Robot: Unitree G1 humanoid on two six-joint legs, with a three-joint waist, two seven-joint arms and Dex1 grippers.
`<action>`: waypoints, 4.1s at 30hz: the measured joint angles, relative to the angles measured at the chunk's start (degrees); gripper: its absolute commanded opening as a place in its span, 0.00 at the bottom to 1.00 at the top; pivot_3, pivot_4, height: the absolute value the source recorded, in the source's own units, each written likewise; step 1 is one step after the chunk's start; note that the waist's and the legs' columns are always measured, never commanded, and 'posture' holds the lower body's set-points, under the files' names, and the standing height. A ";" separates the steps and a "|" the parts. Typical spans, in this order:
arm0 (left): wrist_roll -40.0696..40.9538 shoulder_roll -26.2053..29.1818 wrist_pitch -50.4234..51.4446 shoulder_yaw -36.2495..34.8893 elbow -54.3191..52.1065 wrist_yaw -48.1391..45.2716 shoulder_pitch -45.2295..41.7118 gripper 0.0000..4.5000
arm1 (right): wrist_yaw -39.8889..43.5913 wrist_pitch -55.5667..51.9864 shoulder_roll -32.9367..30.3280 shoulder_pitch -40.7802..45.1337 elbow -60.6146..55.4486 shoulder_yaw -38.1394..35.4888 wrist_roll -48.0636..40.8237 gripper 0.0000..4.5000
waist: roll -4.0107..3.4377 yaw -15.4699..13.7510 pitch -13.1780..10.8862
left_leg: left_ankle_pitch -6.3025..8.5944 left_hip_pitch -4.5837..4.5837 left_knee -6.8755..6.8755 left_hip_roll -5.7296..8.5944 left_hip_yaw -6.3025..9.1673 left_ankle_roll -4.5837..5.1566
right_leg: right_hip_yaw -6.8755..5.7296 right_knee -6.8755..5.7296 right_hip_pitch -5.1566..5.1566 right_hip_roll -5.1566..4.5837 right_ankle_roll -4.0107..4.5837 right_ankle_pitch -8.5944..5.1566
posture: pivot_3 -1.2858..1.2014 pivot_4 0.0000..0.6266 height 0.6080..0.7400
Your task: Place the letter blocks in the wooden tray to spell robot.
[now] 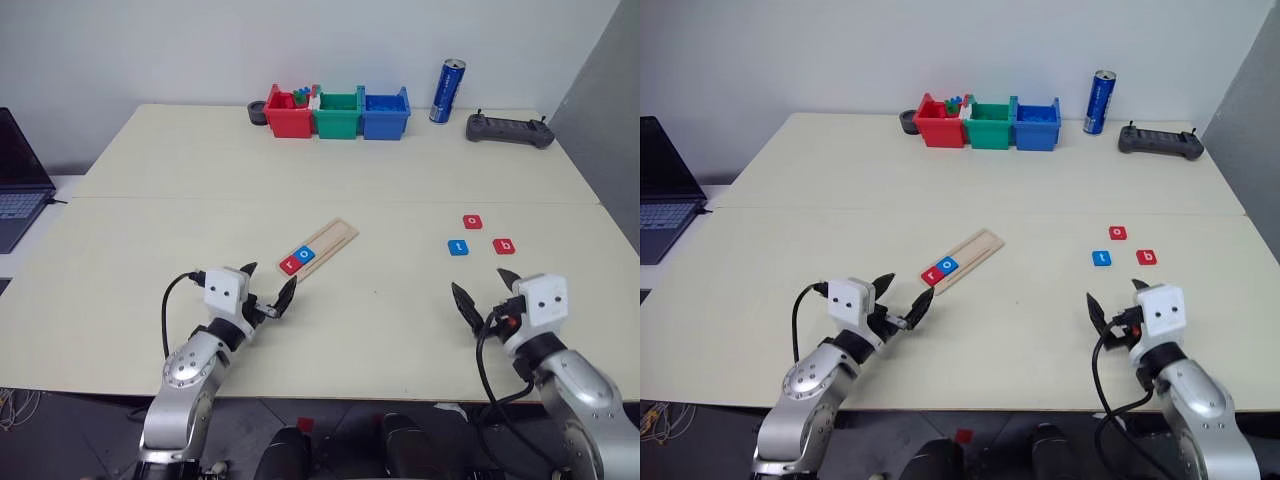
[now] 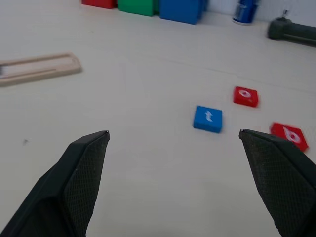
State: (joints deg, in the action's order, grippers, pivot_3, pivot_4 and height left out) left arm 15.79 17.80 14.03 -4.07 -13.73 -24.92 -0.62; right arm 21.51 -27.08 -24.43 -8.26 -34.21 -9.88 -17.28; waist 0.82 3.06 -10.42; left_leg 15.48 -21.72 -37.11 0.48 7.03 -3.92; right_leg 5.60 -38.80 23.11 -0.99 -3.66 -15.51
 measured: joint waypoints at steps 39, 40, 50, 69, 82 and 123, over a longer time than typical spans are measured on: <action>-3.01 6.55 -12.85 3.80 37.15 -25.50 -22.11 1.00 | 19.61 -19.71 -16.68 18.52 -1.10 4.27 -24.29 0.99 | 0.11 -0.15 -0.05 | 0.00 -0.10 0.02 0.04 0.21 0.02 | -0.17 -0.02 0.05 -0.04 0.01 0.01 | 0.52 0.24 1.00; -3.20 6.50 -13.12 3.83 37.27 -25.67 -22.11 1.00 | 19.56 -19.70 -16.90 18.35 -1.10 4.27 -24.28 0.99 | 0.11 -0.15 -0.05 | 0.00 -0.10 0.02 0.04 0.21 0.02 | -0.17 -0.02 0.05 -0.04 0.01 0.01 | 0.52 0.24 1.00; -5.02 6.15 -16.04 3.84 40.15 -25.03 -23.30 1.00 | 18.38 -19.68 -17.05 18.33 -1.49 4.25 -24.34 0.99 | 0.10 -0.17 -0.05 | 0.00 -0.08 0.01 0.04 0.21 0.02 | -0.17 -0.04 0.04 -0.04 0.01 0.01 | 0.52 0.24 1.00; -5.40 5.53 -17.11 3.61 41.33 -24.69 -23.86 0.74 | 18.56 -19.52 -17.73 19.50 -1.18 4.23 -24.33 1.00 | 0.08 -0.30 -0.02 | 0.00 -0.06 0.00 0.05 0.21 0.02 | -0.17 -0.06 0.02 -0.05 0.01 0.01 | 0.52 0.24 1.00; -3.88 5.19 -15.62 12.41 34.78 -41.14 -27.98 0.74 | 31.92 -8.30 -30.14 5.64 3.84 -5.96 -18.39 1.00 | 0.21 -1.41 -0.10 | 0.00 -0.17 0.00 0.09 0.20 0.02 | -0.23 0.09 0.01 -0.05 0.01 0.01 | 0.52 0.24 1.00; -12.86 -12.41 -35.33 19.58 62.09 -43.99 -40.12 0.74 | 37.46 0.27 -28.99 9.24 9.39 -6.07 -13.26 1.00 | 0.27 -1.24 -0.14 | 0.00 -0.10 -0.08 0.12 0.12 0.03 | -0.08 0.00 -0.01 -0.04 0.00 0.01 | 0.52 0.24 1.00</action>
State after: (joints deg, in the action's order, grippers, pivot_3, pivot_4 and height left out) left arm 2.93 5.38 -21.30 15.51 48.36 -68.90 -40.74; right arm 58.97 -26.81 -53.42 0.98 -24.82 -15.95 -30.55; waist 1.09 1.82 -10.56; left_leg 15.48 -21.82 -37.19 0.60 7.15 -3.89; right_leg 5.52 -38.80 23.10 -1.02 -3.66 -15.50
